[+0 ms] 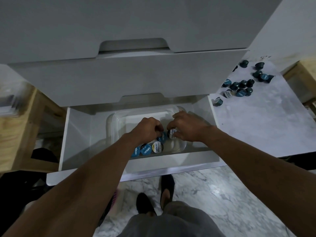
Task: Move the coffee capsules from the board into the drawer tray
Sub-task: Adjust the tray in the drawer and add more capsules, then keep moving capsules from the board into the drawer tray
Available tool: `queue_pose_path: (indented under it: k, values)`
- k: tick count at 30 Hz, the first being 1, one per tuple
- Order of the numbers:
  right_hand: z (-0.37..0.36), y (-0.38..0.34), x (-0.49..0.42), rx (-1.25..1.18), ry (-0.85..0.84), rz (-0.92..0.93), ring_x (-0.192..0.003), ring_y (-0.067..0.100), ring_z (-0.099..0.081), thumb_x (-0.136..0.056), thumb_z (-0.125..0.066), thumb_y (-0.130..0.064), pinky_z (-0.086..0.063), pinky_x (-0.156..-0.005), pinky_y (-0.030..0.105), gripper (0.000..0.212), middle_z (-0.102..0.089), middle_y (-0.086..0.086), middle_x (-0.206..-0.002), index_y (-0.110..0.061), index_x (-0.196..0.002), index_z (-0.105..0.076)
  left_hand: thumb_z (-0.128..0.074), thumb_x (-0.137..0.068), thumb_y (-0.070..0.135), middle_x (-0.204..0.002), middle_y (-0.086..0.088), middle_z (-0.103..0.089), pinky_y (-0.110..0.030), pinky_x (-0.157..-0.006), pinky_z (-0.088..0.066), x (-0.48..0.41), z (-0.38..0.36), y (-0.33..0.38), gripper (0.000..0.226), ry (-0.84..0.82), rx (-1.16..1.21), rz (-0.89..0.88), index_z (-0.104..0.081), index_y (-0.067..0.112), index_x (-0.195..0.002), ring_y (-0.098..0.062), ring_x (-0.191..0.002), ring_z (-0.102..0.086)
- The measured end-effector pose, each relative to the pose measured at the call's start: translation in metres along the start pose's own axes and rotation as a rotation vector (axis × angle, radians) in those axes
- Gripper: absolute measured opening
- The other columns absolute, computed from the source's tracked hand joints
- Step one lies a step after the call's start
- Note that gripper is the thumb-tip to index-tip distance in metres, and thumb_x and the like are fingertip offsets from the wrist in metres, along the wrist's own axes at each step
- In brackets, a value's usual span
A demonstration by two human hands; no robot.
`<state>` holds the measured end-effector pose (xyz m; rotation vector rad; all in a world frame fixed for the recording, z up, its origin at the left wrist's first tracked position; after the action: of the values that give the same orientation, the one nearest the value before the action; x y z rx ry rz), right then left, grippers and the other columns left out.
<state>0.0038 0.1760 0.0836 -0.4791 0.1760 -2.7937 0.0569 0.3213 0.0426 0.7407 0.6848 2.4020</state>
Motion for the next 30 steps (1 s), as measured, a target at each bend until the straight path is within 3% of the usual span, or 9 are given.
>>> queue_pose_path:
  k: [4,8,13,17,22,26,30]
  values:
    - [-0.003,0.002,0.001,-0.031,-0.018,0.011,-0.117,0.023,-0.045,-0.087,-0.063,-0.029,-0.031,-0.081,0.025,0.033,-0.062,0.005,-0.118,-0.028,-0.120,-0.063,-0.070,-0.080,0.011,-0.099,-0.004,-0.070,-0.019,-0.071,-0.042,0.000,-0.002,0.002,0.020,-0.036,-0.004,-0.001,-0.072,0.015,-0.100,-0.010,-0.081,-0.057]
    - [-0.002,0.001,0.001,-0.095,-0.002,0.004,-0.114,0.021,-0.052,-0.088,-0.062,-0.025,-0.036,-0.080,0.022,0.029,-0.067,0.002,-0.116,-0.026,-0.117,-0.067,-0.070,-0.080,0.010,-0.100,-0.004,-0.070,-0.019,-0.072,-0.043,0.001,-0.001,0.004,0.021,-0.041,-0.001,-0.003,-0.072,0.014,-0.101,-0.010,-0.082,-0.058]
    - [-0.003,0.003,-0.002,-0.080,-0.036,0.043,-0.104,0.018,-0.058,-0.087,-0.063,-0.024,-0.031,-0.073,0.017,0.025,-0.071,-0.002,-0.107,-0.026,-0.111,-0.070,-0.071,-0.079,0.011,-0.100,-0.003,-0.071,-0.020,-0.076,-0.047,0.000,-0.001,0.003,0.022,-0.049,0.000,0.001,-0.072,0.016,-0.100,-0.011,-0.084,-0.061]
    - [-0.005,0.006,-0.005,-0.056,-0.105,0.065,-0.109,0.017,-0.055,-0.087,-0.062,-0.027,-0.031,-0.084,0.022,0.024,-0.071,-0.006,-0.107,-0.029,-0.109,-0.070,-0.071,-0.079,0.012,-0.100,-0.002,-0.071,-0.022,-0.078,-0.049,-0.001,-0.002,0.004,0.022,-0.072,-0.008,-0.003,-0.073,0.017,-0.100,-0.012,-0.085,-0.061]
    - [-0.010,0.008,-0.004,0.022,-0.208,0.061,-0.123,0.018,-0.039,-0.089,-0.056,-0.030,-0.024,-0.109,0.043,0.026,-0.066,-0.007,-0.113,-0.036,-0.112,-0.068,-0.072,-0.077,0.013,-0.098,0.000,-0.071,-0.017,-0.072,-0.046,-0.001,-0.004,0.007,0.024,-0.107,0.000,0.009,-0.072,0.018,-0.101,-0.008,-0.083,-0.061]
    - [-0.013,0.010,-0.005,0.019,-0.217,0.059,-0.123,0.019,-0.039,-0.087,-0.058,-0.032,-0.018,-0.113,0.047,0.025,-0.067,-0.006,-0.110,-0.037,-0.109,-0.069,-0.074,-0.076,0.017,-0.089,0.005,-0.066,-0.010,-0.058,-0.038,-0.001,-0.006,0.012,0.024,-0.181,-0.020,0.036,-0.072,0.019,-0.100,-0.006,-0.075,-0.057]
    - [-0.013,0.012,-0.004,0.002,-0.197,0.064,-0.121,0.019,-0.042,-0.086,-0.059,-0.031,-0.019,-0.113,0.048,0.025,-0.068,-0.006,-0.109,-0.036,-0.108,-0.069,-0.072,-0.077,0.014,-0.092,0.004,-0.070,-0.013,-0.059,-0.040,-0.001,-0.009,0.014,0.024,-0.260,-0.042,0.063,-0.073,0.020,-0.100,-0.008,-0.078,-0.059]
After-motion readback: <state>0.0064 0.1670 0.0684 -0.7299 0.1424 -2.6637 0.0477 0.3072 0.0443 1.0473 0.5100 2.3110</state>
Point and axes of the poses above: each hand's wrist, its own x-axis away from the middle knuckle, its own z-axis out of the back of the hand, y = z × x, the point moved 3 cm from there along -x, towards the middle knuckle
